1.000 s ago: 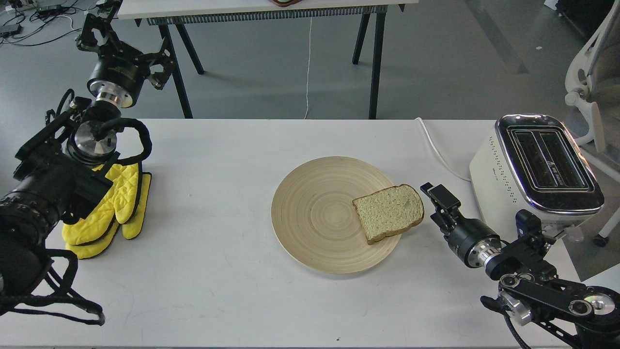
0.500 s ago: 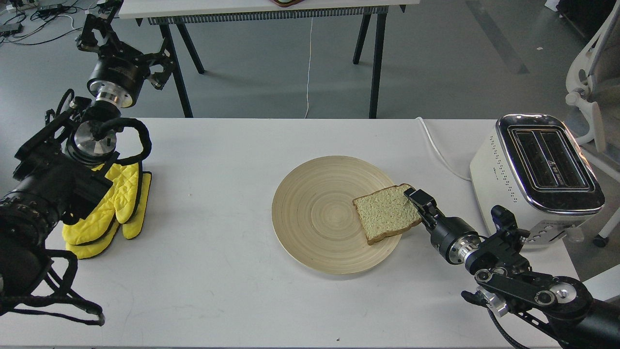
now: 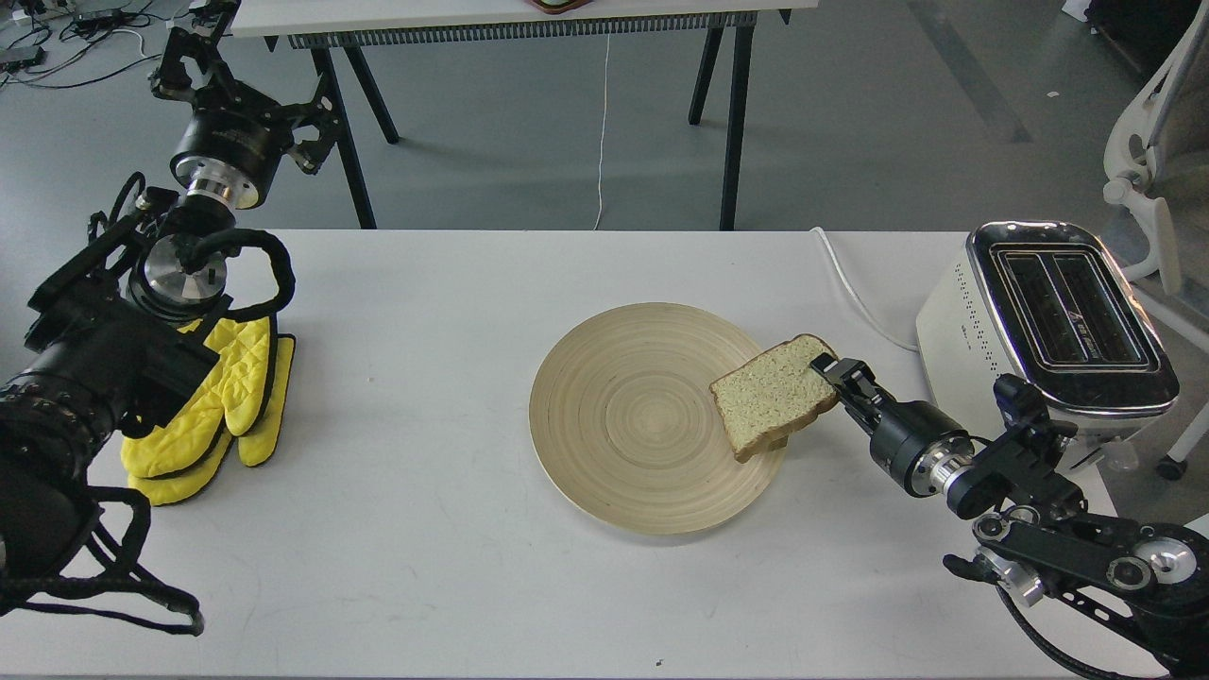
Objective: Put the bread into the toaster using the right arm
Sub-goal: 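Lift the bread slice with the right gripper up over the toaster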
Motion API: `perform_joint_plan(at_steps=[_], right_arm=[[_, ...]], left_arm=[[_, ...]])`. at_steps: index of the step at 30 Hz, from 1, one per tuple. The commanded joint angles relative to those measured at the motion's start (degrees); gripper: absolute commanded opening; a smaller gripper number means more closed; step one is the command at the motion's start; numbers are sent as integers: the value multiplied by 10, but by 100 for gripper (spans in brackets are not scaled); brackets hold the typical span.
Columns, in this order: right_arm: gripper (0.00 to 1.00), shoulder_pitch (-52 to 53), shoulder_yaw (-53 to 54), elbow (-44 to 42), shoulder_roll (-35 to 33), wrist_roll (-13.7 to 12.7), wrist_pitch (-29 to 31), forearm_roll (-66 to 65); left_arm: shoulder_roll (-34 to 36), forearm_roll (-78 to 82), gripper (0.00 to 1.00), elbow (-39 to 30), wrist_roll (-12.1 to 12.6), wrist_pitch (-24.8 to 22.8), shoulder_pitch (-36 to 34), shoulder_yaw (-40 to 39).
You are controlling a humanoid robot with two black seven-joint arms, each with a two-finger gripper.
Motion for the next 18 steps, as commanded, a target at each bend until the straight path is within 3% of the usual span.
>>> perform_joint_plan(at_steps=[1,8,12,18], right_arm=[[4,27,5,48,-74,-1,-1,-1],[4,103,7,125,-245,-5,0,-3],[4,129,5,128,-343,-18,2,-50],[4,130,0,114,-411,-23,4,-146]], left_arm=[[0,0,100,0,0,0,0,2],[0,0,100,0,0,0,0,2],[0,0,100,0,0,0,0,1],[0,0,100,0,0,0,0,1]])
